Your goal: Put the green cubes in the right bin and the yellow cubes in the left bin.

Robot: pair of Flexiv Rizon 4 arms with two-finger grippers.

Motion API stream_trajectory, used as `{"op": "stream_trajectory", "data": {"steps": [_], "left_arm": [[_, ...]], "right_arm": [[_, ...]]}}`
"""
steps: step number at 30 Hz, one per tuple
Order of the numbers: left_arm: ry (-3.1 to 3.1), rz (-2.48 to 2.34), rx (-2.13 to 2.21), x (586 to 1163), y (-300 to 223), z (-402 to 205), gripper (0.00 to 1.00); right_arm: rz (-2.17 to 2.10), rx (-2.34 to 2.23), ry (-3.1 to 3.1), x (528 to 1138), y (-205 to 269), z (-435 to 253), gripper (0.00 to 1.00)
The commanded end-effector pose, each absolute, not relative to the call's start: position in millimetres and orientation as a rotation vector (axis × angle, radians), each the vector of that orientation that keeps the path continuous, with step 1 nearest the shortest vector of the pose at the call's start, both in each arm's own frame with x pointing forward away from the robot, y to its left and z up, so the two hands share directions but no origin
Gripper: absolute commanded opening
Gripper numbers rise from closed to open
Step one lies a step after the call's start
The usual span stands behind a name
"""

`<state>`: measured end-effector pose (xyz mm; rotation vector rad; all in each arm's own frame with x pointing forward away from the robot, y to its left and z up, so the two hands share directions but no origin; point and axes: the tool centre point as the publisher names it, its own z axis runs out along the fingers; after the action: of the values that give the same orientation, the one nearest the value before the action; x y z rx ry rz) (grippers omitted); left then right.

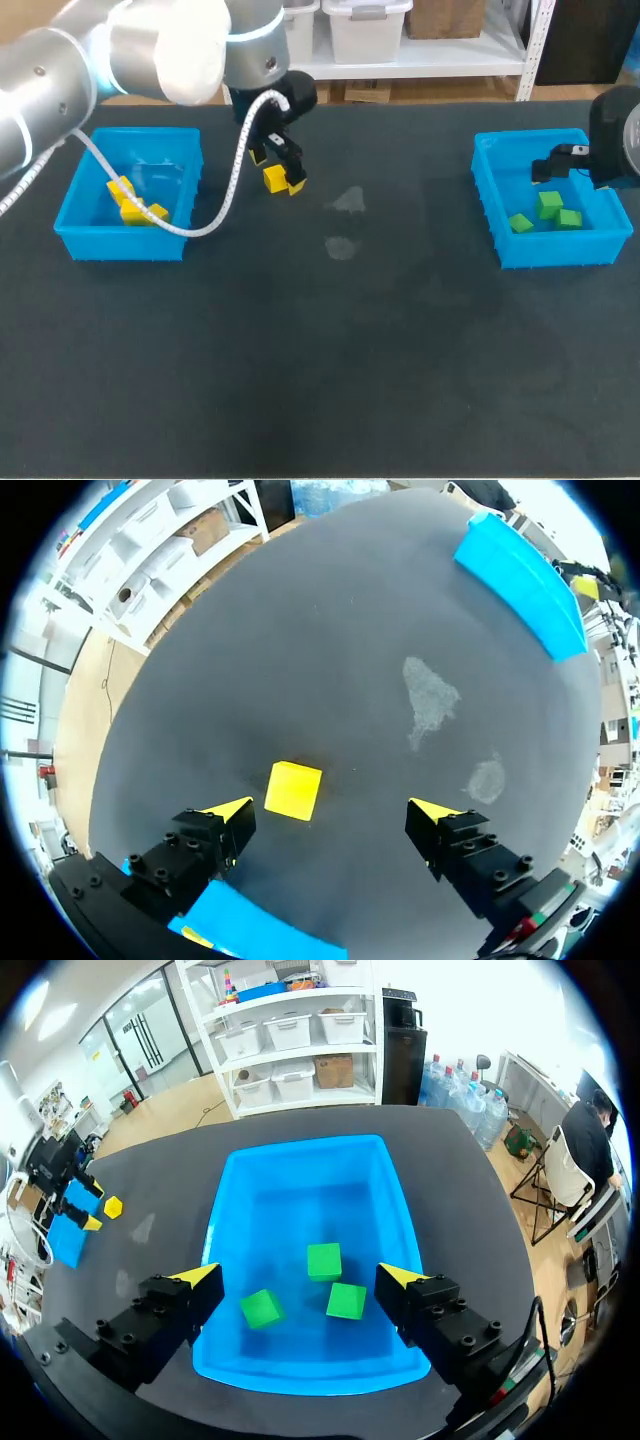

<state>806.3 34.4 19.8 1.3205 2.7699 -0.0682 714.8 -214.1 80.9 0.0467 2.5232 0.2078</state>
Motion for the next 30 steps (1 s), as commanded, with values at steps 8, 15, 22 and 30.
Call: {"op": "stream_trajectory", "data": {"steps": [8, 15, 22, 30], "left_arm": [[2.803, 0.005, 1.279, 814, 32, -9, 1.0], [2.796, 0.016, 1.226, 814, 35, -14, 0.0], [2.718, 0.124, 1.237, 808, 43, 0, 0.0], [2.572, 0.005, 1.019, 813, 60, 82, 0.0]], "right_arm": [[0.205, 0.054, 2.479, 712, -214, 78, 1.0], [0.205, 0.054, 2.479, 712, -214, 78, 1.0], [0.205, 0.054, 2.479, 712, -214, 78, 1.0], [0.205, 0.054, 2.479, 712, -214, 78, 1.0]]}}
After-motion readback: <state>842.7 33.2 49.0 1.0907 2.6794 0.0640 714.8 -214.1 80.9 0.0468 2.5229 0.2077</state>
